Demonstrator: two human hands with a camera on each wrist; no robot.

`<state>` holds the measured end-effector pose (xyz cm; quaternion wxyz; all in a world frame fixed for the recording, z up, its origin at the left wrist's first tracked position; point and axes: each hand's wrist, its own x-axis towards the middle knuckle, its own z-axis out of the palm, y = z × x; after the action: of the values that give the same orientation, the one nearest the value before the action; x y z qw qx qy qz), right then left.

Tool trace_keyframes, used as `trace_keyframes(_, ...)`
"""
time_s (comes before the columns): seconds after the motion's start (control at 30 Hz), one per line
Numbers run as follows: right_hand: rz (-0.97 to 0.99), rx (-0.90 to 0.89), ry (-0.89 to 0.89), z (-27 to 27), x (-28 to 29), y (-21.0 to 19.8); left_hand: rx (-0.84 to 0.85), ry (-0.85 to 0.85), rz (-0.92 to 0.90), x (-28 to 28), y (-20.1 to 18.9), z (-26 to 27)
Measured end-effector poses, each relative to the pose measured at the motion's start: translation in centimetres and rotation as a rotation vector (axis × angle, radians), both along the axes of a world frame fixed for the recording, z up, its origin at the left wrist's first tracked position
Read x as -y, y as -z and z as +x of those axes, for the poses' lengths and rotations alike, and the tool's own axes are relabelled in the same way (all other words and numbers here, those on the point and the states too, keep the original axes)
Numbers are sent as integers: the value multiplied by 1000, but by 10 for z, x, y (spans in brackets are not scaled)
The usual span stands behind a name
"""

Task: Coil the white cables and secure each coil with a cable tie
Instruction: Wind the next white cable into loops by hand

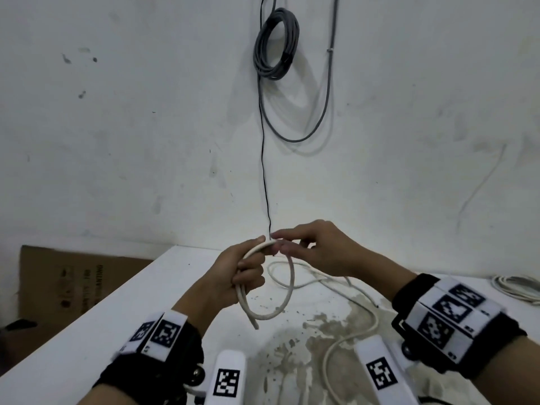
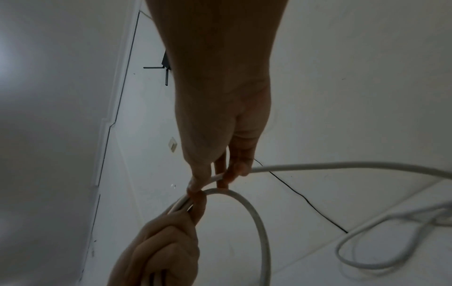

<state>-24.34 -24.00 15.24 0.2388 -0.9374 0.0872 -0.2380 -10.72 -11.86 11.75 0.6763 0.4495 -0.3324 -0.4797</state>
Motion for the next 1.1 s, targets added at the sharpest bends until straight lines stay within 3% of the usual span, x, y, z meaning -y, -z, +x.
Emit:
trace_keyframes(0.27,-40,56,-11,-13,5,-1,-156,222,2,3,4,-5)
trace_keyframes(0.4,35,107,56,-17,10,-1,-332,487,-152,6,9,4)
trace_keyframes(0.57,103,155,99,-22,16,-2,-226,465,-177,6,7,5)
trace_keyframes(0.73,145,113,58,-19,13,2,-335,559,-228,14,10,7)
trace_keyframes(0.97,576,86,-118,-33,4,7,-199,363,-260,16,9,6)
trace_keyframes(1.1,571,109,-107,-35,2,4,-145,253,-194,20,3,5)
